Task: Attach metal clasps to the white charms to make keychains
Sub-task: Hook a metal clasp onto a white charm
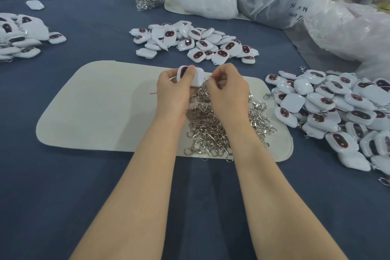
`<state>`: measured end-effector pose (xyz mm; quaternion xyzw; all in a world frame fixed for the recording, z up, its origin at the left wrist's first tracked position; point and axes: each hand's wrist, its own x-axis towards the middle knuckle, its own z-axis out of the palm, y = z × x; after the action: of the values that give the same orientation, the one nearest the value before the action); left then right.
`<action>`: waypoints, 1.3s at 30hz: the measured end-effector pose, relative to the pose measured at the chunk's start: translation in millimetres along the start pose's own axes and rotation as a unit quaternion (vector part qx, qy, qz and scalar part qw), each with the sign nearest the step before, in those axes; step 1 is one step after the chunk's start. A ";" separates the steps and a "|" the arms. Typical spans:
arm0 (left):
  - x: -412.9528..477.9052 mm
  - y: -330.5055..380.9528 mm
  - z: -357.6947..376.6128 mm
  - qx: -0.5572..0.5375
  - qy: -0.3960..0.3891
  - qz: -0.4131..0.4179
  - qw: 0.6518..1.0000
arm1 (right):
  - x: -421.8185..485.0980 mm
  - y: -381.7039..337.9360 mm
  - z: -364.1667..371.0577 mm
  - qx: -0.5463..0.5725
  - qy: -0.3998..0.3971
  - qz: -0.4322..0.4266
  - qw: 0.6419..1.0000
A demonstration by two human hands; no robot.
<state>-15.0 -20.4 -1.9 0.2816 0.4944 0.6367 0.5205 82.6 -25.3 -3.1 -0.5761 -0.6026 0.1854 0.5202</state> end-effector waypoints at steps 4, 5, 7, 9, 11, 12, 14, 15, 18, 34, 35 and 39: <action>-2.4 -1.1 3.5 0.033 -0.007 0.008 0.999 | 0.3 -0.2 0.6 -0.006 -0.001 -0.001 1.000; -2.5 -1.3 4.2 0.053 -0.003 0.019 0.998 | 0.1 -0.5 1.1 -0.011 -0.003 -0.004 1.000; -3.4 -1.1 5.0 0.087 0.007 0.043 0.995 | -0.3 -1.3 1.8 -0.017 -0.006 -0.008 1.000; -3.6 -1.5 5.2 0.118 0.015 0.062 0.991 | -0.6 -1.5 2.0 -0.013 -0.001 -0.010 1.000; -4.0 -2.6 5.0 0.156 0.015 0.074 0.985 | -0.5 -1.4 1.6 -0.011 0.005 -0.013 1.000; -4.6 -2.9 5.1 0.160 0.012 0.074 0.984 | -0.4 -1.1 1.8 -0.013 0.004 -0.013 1.000; -4.6 -3.3 5.1 0.159 0.011 0.069 0.985 | -0.4 -0.4 2.6 -0.019 0.001 -0.011 1.000; -4.3 -3.2 5.1 0.160 0.013 0.071 0.985 | -0.5 0.2 2.8 -0.020 0.002 -0.010 1.000; -4.7 -2.7 5.7 0.156 0.014 0.084 0.984 | 0.0 1.6 3.3 -0.029 0.005 -0.010 1.000; -6.2 -2.2 6.0 0.178 -0.003 0.086 0.980 | -1.9 1.5 6.5 -0.010 0.021 -0.014 1.000; -6.0 -2.1 6.0 0.178 -0.003 0.089 0.980 | -1.8 2.1 6.3 -0.012 0.020 -0.011 1.000; -5.9 -1.7 5.6 0.177 -0.004 0.096 0.980 | -1.4 2.3 6.1 -0.022 0.011 -0.007 1.000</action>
<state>-7.7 -24.1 -0.6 0.4176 0.5681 0.5851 0.4007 78.3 -23.6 -8.0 -0.5855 -0.6042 0.1622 0.5155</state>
